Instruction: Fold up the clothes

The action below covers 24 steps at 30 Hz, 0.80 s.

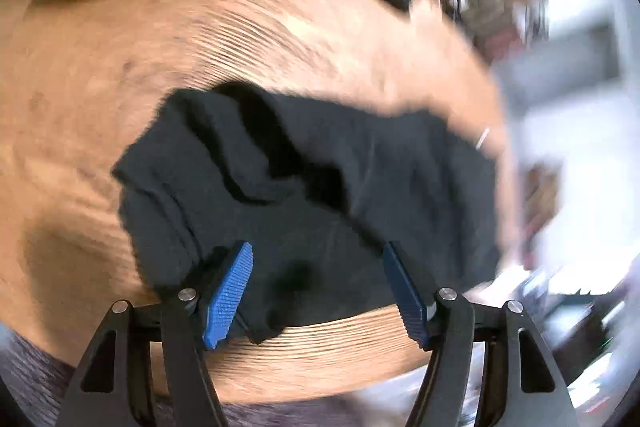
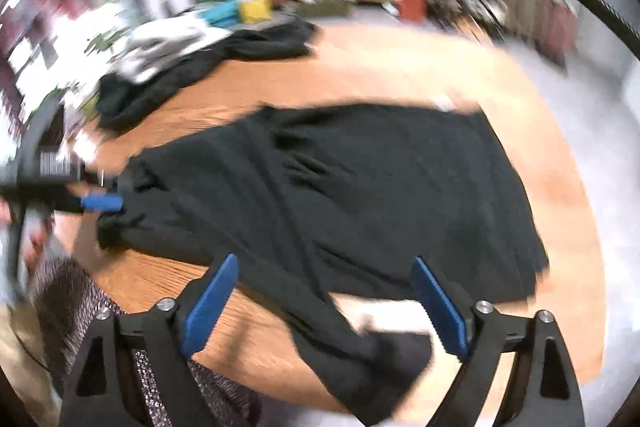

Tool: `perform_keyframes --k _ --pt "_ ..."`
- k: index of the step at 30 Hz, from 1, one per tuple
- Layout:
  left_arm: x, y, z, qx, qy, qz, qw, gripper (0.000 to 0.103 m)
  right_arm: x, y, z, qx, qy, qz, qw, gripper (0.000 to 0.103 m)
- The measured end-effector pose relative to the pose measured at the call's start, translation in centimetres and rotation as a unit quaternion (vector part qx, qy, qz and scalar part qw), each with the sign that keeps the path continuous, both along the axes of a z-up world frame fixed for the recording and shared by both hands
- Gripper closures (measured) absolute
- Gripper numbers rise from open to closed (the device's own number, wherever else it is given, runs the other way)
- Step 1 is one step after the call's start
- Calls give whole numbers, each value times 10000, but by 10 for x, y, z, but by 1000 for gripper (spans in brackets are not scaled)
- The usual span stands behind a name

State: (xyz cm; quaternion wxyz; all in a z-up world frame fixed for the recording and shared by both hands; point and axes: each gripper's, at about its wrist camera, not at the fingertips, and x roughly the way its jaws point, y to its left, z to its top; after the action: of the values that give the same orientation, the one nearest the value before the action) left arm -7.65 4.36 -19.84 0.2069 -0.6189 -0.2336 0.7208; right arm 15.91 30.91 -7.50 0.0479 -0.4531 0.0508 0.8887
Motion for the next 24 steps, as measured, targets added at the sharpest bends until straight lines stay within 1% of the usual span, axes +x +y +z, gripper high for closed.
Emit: perform_keyframes --k 2,5,7,8,10,11,14,15,17,19,21,23,24 --pt "9 -13 4 82 -33 304 9995 33 -7 -29 0 307 62 450 9985 11" --pt "4 -25 1 201 -242 569 9979 33 -23 -69 -30 447 -38 1093 9930 11" --pt "28 -21 1 321 -441 1029 9932 33 -32 -87 -43 561 -90 1390 9887 12" --pt "26 -25 2 367 -502 1185 9910 33 -35 -96 -47 642 -81 1520 9863 12" --pt "29 -50 1 545 -694 1514 9845 33 -41 -115 -56 803 -64 1781 9807 12" --pt "29 -64 1 565 -767 1607 9824 33 -43 -124 -60 875 -57 1900 9779 12" --pt "40 -78 3 159 -939 1855 9780 33 -56 -138 -70 1009 -104 2109 9722 12" --pt "42 -78 3 -109 -935 1896 9773 33 -63 -145 -77 1012 -129 2158 9711 13" --pt "47 -81 5 -497 -836 1938 9762 33 -72 -151 -88 941 -185 2311 9682 15" --pt "53 -85 9 -668 -720 2078 9732 33 -75 -160 -91 904 -150 2521 9634 15" --pt "58 -91 12 -674 -668 2291 9688 33 -80 -172 -96 938 -108 2716 9578 15" --pt "64 -99 14 -470 -661 2501 9648 33 -81 -183 -98 944 -36 2914 9519 16" --pt "67 -103 13 -278 -662 2649 9616 33 -81 -187 -99 909 -8 2989 9499 16"
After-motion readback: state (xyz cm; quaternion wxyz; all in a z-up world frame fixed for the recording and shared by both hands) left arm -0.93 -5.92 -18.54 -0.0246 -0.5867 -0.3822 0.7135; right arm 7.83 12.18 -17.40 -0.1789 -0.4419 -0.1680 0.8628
